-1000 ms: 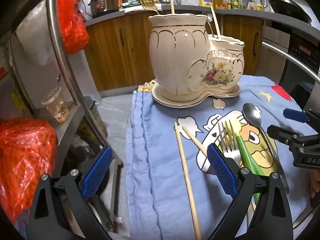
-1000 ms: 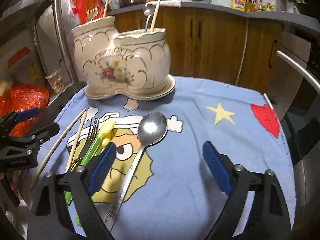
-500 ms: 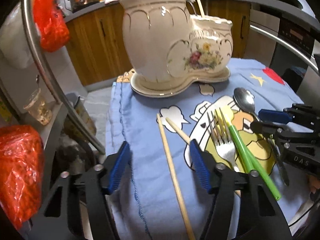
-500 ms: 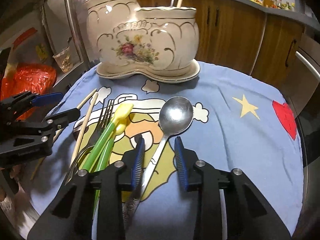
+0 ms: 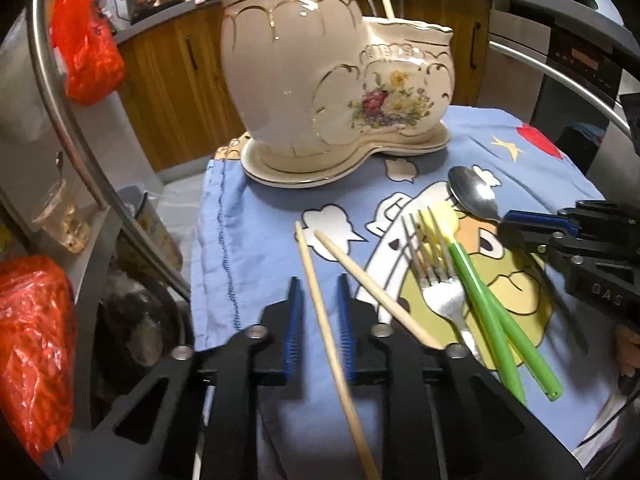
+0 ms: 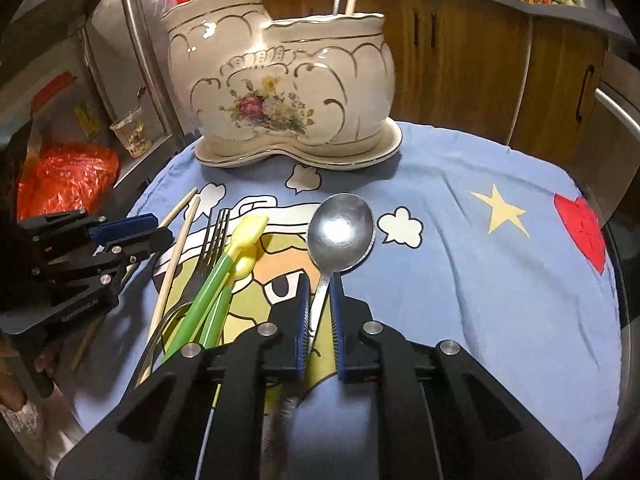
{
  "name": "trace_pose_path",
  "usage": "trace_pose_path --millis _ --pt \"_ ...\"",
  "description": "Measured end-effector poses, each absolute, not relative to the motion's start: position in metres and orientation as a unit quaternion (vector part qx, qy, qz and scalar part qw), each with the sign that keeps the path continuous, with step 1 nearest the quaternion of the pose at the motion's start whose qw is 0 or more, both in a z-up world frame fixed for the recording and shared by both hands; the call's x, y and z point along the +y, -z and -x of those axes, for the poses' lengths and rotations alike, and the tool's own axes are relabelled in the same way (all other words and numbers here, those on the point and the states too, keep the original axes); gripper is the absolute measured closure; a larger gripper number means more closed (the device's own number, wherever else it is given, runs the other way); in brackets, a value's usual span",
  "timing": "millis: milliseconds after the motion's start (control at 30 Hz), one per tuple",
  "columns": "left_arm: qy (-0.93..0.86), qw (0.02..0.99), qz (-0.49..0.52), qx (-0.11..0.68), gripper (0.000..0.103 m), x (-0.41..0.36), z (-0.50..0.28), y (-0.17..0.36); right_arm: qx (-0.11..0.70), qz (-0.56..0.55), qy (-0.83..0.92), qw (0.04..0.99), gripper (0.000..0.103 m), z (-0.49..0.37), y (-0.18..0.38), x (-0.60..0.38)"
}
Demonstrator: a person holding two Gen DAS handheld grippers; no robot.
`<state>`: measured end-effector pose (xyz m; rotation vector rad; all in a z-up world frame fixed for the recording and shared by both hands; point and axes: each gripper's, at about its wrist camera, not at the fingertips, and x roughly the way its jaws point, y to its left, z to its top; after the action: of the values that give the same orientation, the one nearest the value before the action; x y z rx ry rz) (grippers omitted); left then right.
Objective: Organize utensils
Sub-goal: 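Grasp the large silver spoon with the right tool while the left tool grasps a wooden chopstick, then lift the spoon and chopstick with both tools up over the ceramic holder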
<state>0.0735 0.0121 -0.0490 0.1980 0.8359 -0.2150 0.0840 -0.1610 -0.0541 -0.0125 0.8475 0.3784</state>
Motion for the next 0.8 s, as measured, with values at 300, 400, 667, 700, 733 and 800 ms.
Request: trace_pose_path --millis 300,400,667,700,733,800 --pt "0.101 0.910 -0.071 0.396 0.098 0.024 -0.074 0.047 0.400 -0.028 -0.194 0.895 0.097 -0.080 0.050 -0.174" --pt "0.100 0.915 -0.058 0.386 0.098 0.029 -0.072 0.043 0.389 -0.040 -0.199 0.899 0.097 -0.077 0.046 -0.181" --pt "0.116 0.931 -0.051 0.342 0.098 0.030 -0.058 0.025 0.364 -0.073 -0.207 0.905 0.097 -0.073 0.034 -0.193" --pt "0.118 0.932 -0.051 0.339 0.098 0.030 -0.056 0.023 0.362 -0.075 -0.207 0.906 0.097 -0.073 0.033 -0.193" --pt "0.119 0.933 -0.050 0.336 0.098 0.030 -0.054 0.022 0.359 -0.080 -0.207 0.907 0.097 -0.073 0.031 -0.195" --pt "0.131 0.936 -0.042 0.325 0.098 0.031 -0.049 0.017 0.349 -0.091 -0.210 0.909 0.097 -0.071 0.027 -0.197"
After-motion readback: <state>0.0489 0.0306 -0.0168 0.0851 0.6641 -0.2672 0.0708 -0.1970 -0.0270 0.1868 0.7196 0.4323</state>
